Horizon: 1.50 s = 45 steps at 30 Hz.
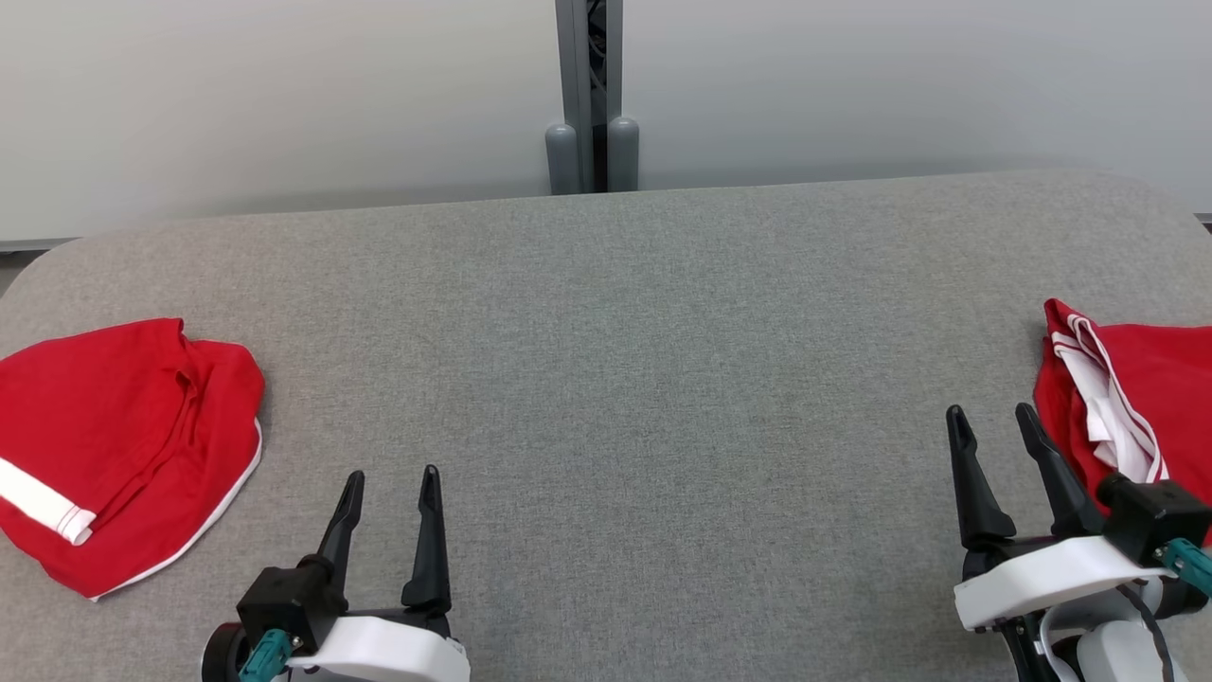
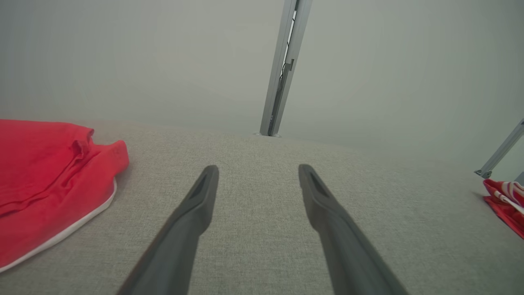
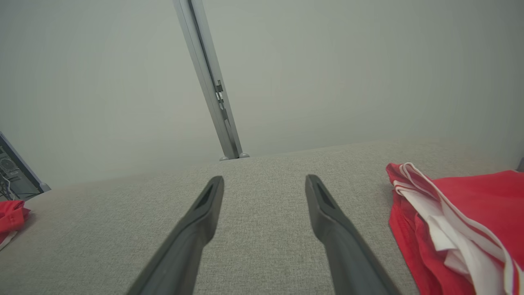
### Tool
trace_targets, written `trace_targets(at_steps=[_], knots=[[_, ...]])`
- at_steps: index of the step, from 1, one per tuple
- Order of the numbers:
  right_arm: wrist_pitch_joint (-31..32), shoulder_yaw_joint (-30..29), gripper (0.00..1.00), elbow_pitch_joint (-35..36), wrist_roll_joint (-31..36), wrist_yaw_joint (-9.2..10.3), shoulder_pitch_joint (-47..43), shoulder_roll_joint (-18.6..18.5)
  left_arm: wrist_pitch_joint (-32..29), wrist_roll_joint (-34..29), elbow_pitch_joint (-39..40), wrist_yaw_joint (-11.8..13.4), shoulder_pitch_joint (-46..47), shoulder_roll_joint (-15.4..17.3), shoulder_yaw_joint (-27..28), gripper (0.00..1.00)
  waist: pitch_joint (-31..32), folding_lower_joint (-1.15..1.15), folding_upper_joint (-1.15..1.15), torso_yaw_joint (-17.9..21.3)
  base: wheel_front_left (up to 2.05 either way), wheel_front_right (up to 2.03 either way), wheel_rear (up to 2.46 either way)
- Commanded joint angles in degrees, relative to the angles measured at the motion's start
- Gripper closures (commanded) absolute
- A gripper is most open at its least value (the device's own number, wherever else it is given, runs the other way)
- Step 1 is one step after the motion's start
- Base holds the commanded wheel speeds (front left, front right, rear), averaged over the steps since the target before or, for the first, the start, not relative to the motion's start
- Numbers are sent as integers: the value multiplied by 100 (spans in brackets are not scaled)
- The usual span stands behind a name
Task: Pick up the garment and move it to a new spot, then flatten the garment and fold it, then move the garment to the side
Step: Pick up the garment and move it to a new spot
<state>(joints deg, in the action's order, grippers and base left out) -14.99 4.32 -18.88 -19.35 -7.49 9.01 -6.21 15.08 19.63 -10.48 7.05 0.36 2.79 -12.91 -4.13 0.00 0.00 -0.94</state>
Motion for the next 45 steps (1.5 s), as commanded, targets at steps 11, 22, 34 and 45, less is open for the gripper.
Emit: trace_targets(at_steps=[11,22,34,45], knots=[[-29,-41,0,-43,-28,-2,-127,-24,5,-7,-99,-43,16,25,-60,0,50,0,0,-256,0,0,0],[-29,157,0,8,-114,-2,-240,10,5,-133,-205,-38,-121,22,13,0,160,0,0,-1462,0,0,0],[-29,623,0,83,-180,-2,-325,52,5,-124,-100,-77,-280,24,229,0,345,0,0,-2604,0,0,0],[-29,1172,0,1,-407,-2,-141,-156,5,-38,79,15,-414,22,358,0,282,0,0,-2914,0,0,0]])
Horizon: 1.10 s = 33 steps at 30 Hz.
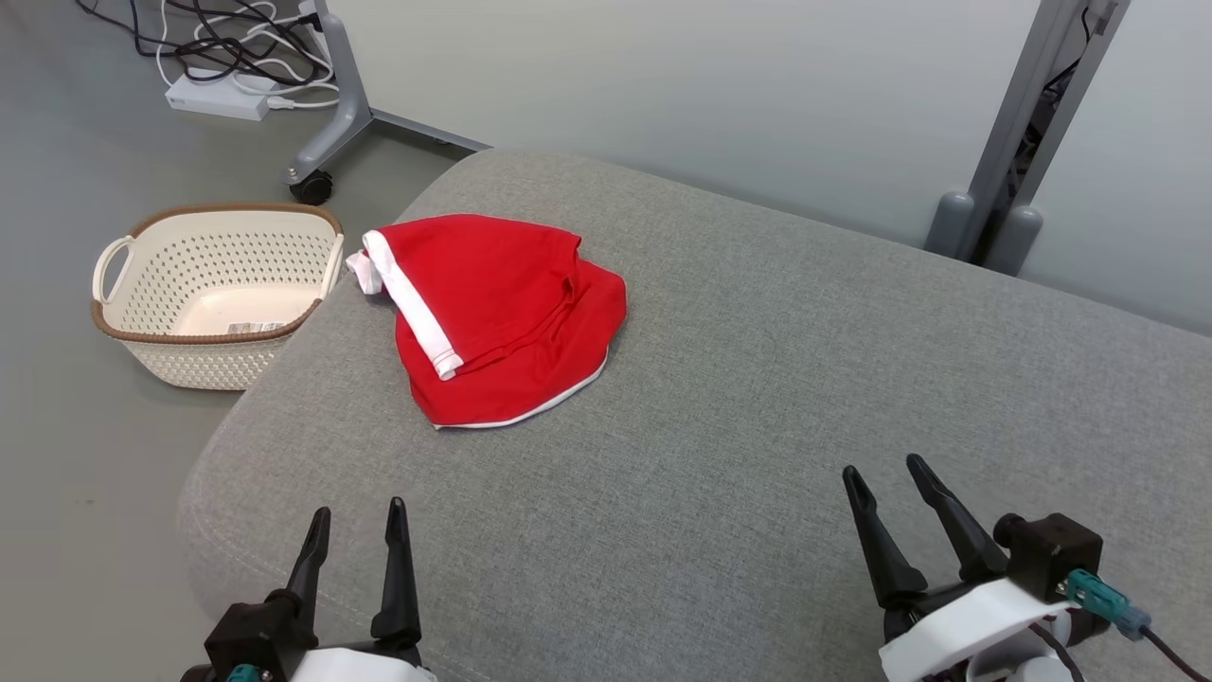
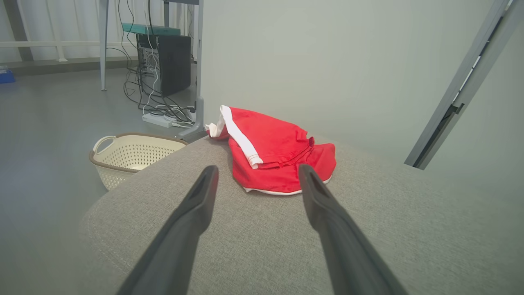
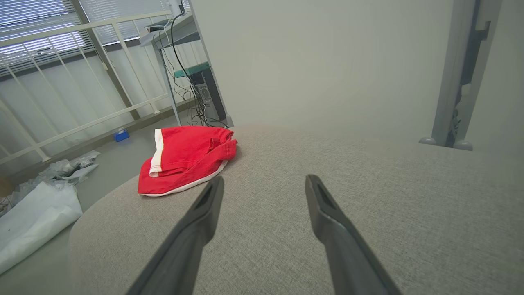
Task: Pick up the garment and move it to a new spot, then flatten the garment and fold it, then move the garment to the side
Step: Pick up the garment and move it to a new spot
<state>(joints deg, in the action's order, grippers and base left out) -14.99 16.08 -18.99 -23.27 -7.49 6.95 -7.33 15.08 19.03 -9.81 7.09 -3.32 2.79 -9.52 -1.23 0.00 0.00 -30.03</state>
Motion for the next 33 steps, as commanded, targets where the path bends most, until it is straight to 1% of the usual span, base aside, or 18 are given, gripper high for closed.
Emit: trace_targets(at_steps=[1,7,13,15,16,20,22,26,28,30,32,33], knots=[[-30,39,0,-4,-38,-2,100,-53,5,22,36,28,-68,25,29,0,-20,0,0,-10,0,0,0],[-30,185,0,-107,-120,-2,189,-128,5,69,93,87,-79,23,29,0,-23,0,0,-9,0,0,0],[-29,126,0,-107,-138,-2,107,-136,5,48,65,59,-37,23,-13,0,20,0,0,24,0,0,0],[-30,59,0,-89,-178,-2,62,-107,5,238,78,64,3,27,81,0,25,0,0,39,0,0,0],[-30,15,0,-64,-213,-2,49,-90,5,206,88,83,49,28,139,0,14,0,0,46,0,0,0],[-29,-46,0,103,-153,-2,98,-219,5,242,-9,-23,312,25,338,0,-181,0,0,83,0,0,0],[-29,-58,0,168,-99,-2,232,-330,5,297,-56,-68,555,22,477,0,-366,0,0,156,0,0,0],[-29,-83,0,362,-45,-2,507,-568,5,144,-267,-208,1114,20,836,0,-810,0,0,353,0,0,0],[-5,-79,0,491,-29,-2,695,-697,4,67,-554,-314,1482,52,943,0,-1048,0,0,454,0,0,0],[67,-97,0,643,-10,-2,877,-833,-23,123,-957,-343,1923,134,1030,0,-1288,0,0,550,0,0,0],[156,-128,0,825,27,-2,1055,-974,-209,169,-1306,-381,2478,252,1058,0,-1533,0,0,632,0,0,0],[259,-158,0,1035,31,-2,1174,-1086,-548,252,-1639,-391,2958,354,1098,0,-1740,0,0,706,0,0,0]])
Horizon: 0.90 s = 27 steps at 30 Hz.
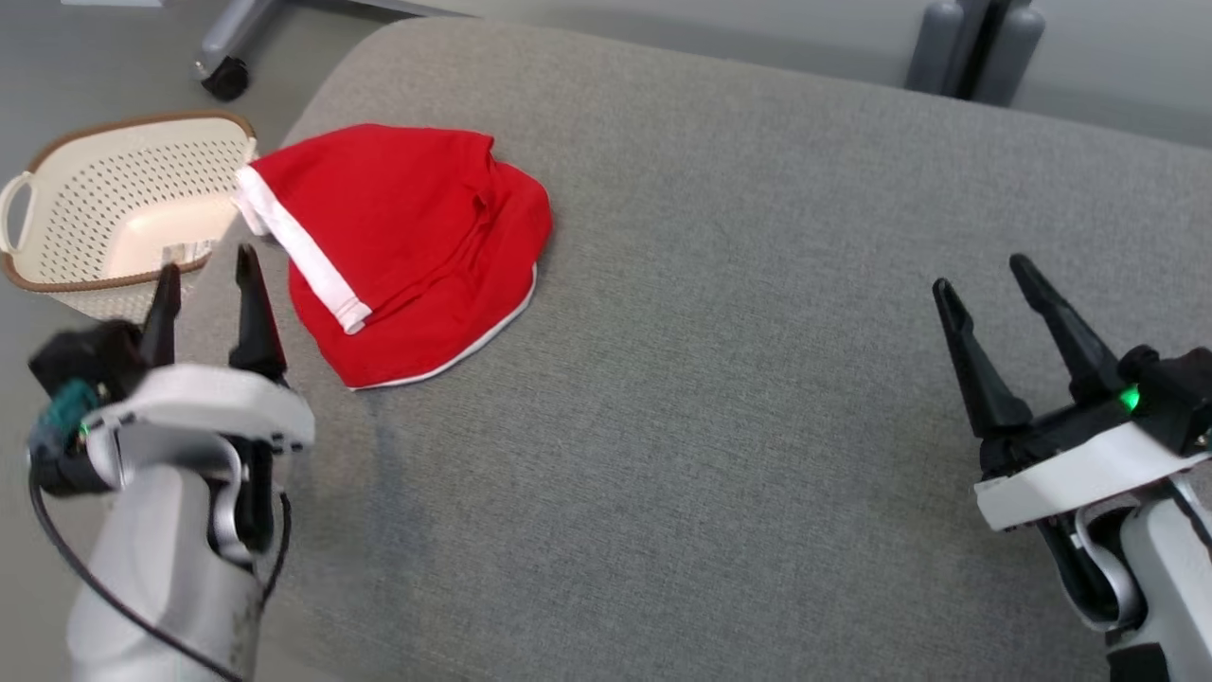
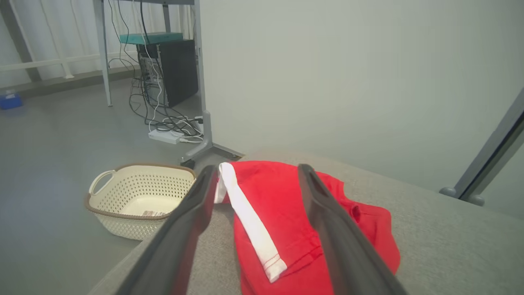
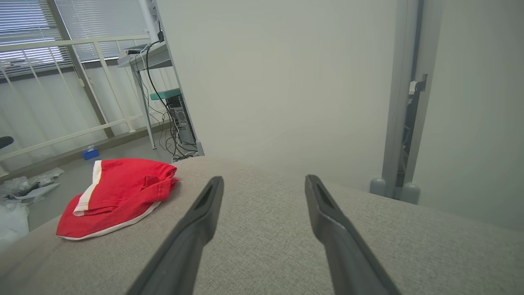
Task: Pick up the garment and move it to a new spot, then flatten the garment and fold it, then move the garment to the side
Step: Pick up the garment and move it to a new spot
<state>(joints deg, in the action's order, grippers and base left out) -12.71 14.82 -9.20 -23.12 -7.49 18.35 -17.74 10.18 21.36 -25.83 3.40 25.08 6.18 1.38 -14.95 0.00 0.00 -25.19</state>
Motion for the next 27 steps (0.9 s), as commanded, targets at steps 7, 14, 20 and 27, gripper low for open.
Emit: trace_targets(at_steps=[7,14,20,27], knots=[[330,-28,0,695,134,-3,261,-217,-1570,283,-1039,-196,1442,505,-14,0,-879,0,0,478,0,0,0],[453,18,0,970,176,-2,219,-208,-2635,325,-1750,-408,2046,841,-195,0,-1157,0,0,661,0,0,0],[488,32,0,1057,240,-2,208,-203,-3400,397,-2178,-601,2427,1044,-320,0,-1359,0,0,768,0,0,0],[509,116,0,1105,272,-2,338,-165,-3848,358,-2482,-645,2697,1138,-480,0,-1521,0,0,859,0,0,0]])
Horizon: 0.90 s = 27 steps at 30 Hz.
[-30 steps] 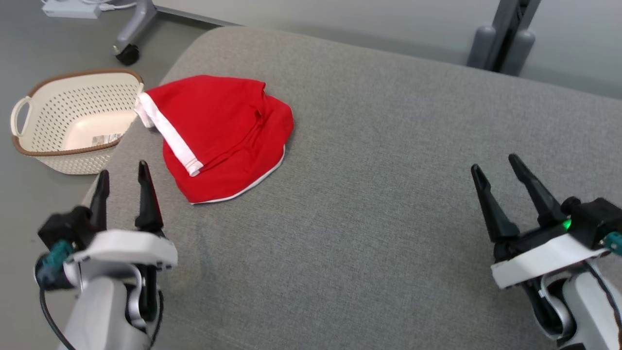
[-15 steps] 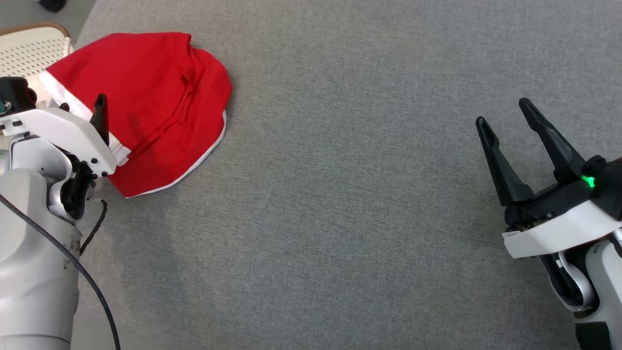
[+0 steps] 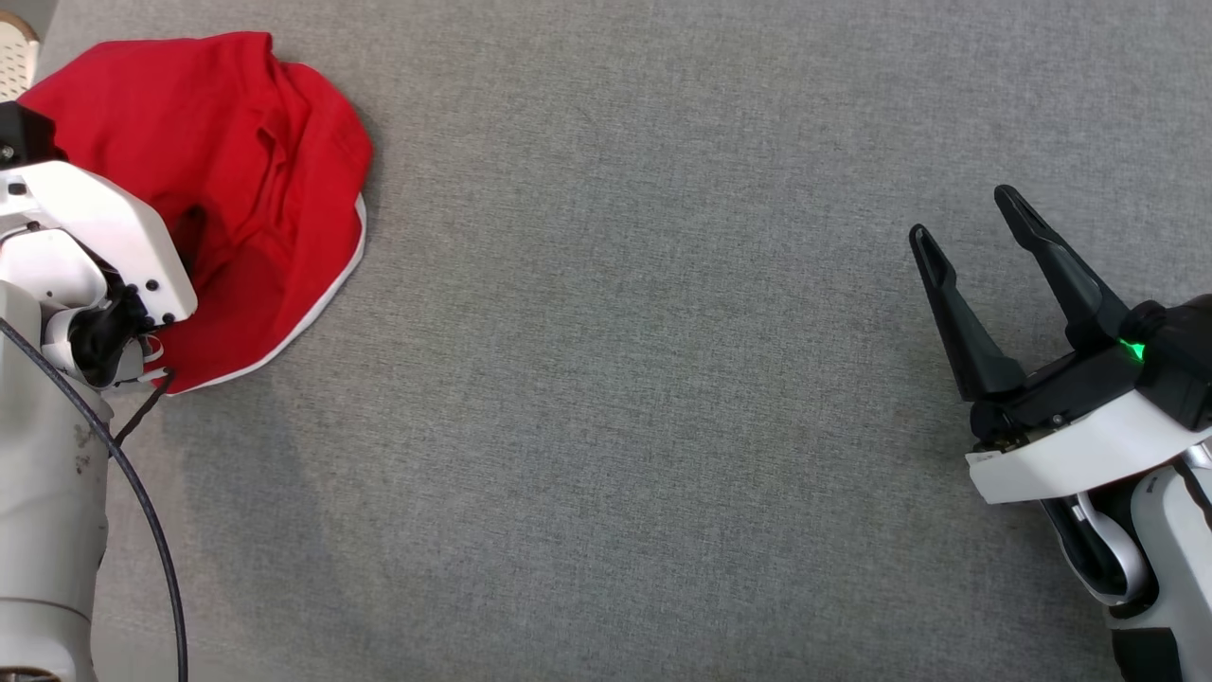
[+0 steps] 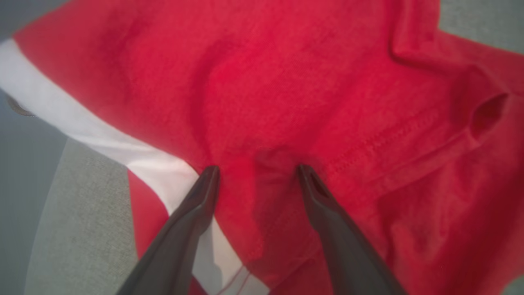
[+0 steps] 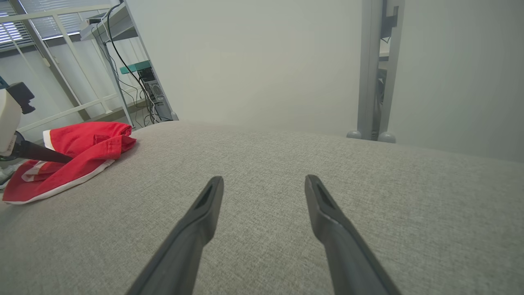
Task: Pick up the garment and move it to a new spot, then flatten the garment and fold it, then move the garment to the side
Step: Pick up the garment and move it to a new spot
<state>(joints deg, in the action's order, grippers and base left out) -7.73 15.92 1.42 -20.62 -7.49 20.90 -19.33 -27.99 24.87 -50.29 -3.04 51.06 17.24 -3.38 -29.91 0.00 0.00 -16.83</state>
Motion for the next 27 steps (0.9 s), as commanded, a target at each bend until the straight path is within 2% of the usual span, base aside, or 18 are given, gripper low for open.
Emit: trace_targets(at_steps=[1,7,8,10,11,18,22,26,27], knots=[[12,5,0,38,13,-2,95,2,-80,24,-74,15,135,38,-5,0,-41,0,0,36,0,0,0],[-51,2,0,-16,-8,-2,97,24,-432,64,-339,85,249,87,-48,0,-109,0,0,93,0,0,0],[-53,-1,0,-23,-9,-2,99,24,-511,73,-387,79,259,86,-67,3,-119,0,0,97,0,0,0],[-70,-6,0,-36,-9,-2,97,23,-575,93,-430,104,288,87,-73,71,-127,0,0,98,0,0,0],[-72,-5,0,-47,-6,-2,98,19,-567,117,-435,109,299,83,-60,100,-126,0,0,99,0,0,0],[-108,-20,0,-138,-19,-2,148,55,-220,128,-348,107,327,77,-60,100,6,0,0,91,0,0,0],[-183,-40,0,-230,-56,-2,153,110,434,142,-135,82,295,53,6,100,195,0,0,106,0,0,0],[-298,-60,0,-386,-100,-2,111,189,1524,194,161,217,283,-4,215,100,479,0,0,156,0,0,0],[-298,-60,0,-386,-100,-2,111,189,1524,194,161,217,283,-4,215,100,479,0,0,156,0,0,0]])
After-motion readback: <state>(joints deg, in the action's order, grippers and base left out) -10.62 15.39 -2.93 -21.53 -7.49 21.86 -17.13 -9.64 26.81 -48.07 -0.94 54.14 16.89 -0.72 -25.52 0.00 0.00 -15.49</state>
